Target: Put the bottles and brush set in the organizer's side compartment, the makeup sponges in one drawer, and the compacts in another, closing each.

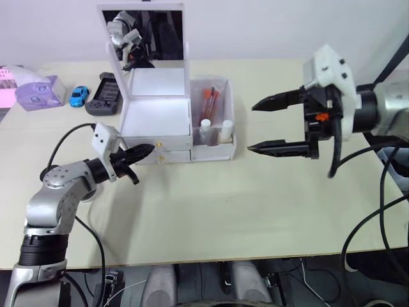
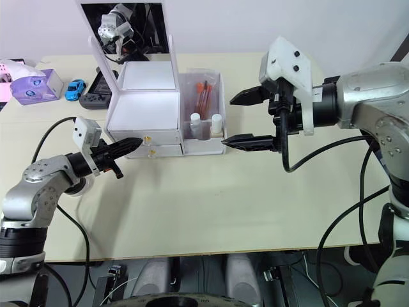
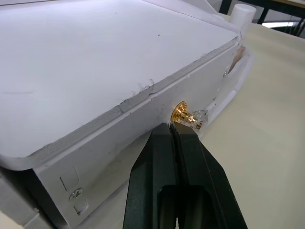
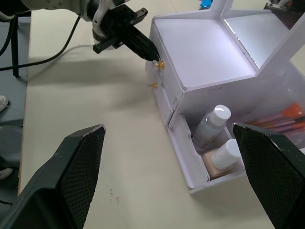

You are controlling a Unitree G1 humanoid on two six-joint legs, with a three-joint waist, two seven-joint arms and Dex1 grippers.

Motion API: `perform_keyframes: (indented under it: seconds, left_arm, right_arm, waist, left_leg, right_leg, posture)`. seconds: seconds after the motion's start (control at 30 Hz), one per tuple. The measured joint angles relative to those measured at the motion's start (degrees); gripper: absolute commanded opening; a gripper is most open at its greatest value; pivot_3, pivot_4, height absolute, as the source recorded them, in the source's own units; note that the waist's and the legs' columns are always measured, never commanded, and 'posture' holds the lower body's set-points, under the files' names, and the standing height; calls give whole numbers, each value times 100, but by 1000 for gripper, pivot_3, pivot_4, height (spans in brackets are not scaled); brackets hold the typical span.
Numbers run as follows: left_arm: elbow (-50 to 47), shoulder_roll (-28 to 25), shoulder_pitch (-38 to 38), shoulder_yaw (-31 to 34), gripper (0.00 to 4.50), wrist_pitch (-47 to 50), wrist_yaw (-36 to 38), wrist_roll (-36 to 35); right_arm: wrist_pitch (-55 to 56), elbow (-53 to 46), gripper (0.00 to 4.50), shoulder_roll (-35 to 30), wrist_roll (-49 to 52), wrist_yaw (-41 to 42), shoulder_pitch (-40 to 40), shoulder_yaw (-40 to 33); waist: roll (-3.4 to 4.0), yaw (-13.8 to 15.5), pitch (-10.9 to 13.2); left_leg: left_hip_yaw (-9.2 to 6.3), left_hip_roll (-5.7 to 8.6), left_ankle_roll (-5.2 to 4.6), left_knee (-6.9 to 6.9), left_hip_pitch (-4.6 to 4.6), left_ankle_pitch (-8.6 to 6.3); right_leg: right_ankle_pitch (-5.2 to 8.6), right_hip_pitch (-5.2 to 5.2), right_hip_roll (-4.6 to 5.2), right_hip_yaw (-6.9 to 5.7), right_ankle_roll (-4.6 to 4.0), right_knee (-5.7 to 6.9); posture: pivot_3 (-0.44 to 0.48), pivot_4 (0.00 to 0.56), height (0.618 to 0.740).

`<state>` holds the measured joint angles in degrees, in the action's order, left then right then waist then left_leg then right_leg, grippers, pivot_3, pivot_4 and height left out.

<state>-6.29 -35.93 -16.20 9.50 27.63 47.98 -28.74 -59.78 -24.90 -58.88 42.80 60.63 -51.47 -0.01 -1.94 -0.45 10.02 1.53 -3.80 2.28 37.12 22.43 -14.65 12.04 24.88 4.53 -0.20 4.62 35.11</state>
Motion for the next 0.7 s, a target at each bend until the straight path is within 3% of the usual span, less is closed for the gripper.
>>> perform_keyframes:
  seconds: [0.4, 0.53, 0.67, 0.7]
  left_arm:
    - [-224, -109, 298, -20, 49, 195, 189, -179]
    - [-517, -355, 697, 313, 1332, 340, 462, -552]
    - [-382, -974, 1049, 1072, 3577, 326, 776, -743]
    - [-260, -1077, 1081, 1273, 3965, 312, 806, -740]
  right_arm:
    - [-122, 110, 4500, -76, 191, -12, 423, -130]
    - [-222, 520, 4500, 94, 171, -419, 855, -432]
    - [261, 750, 4500, 322, -15, -809, 1988, -1322]
    - [324, 794, 4500, 362, -59, -823, 2223, -1397]
  waist:
    - [-1, -21, 0]
    - [-2, -39, 2]
    - [-5, -1, 0]
    - [-1, -1, 3]
  left_leg:
    - [1, 0, -2, -8, 1, -1]
    - [3, 0, -4, -7, 2, -2]
    - [-7, -1, -4, -11, 0, -2]
    - [-6, -1, -4, -8, 0, -2]
  right_leg:
    - [4, 1, 1, 0, 7, -4]
    - [5, 5, 1, 1, 7, -3]
    - [7, 1, -2, -5, 8, -3]
    - [7, 1, -1, -5, 8, -3]
  posture:
    - [0, 150, 729]
    - [0, 150, 729]
    - [0, 150, 729]
    - [0, 150, 729]
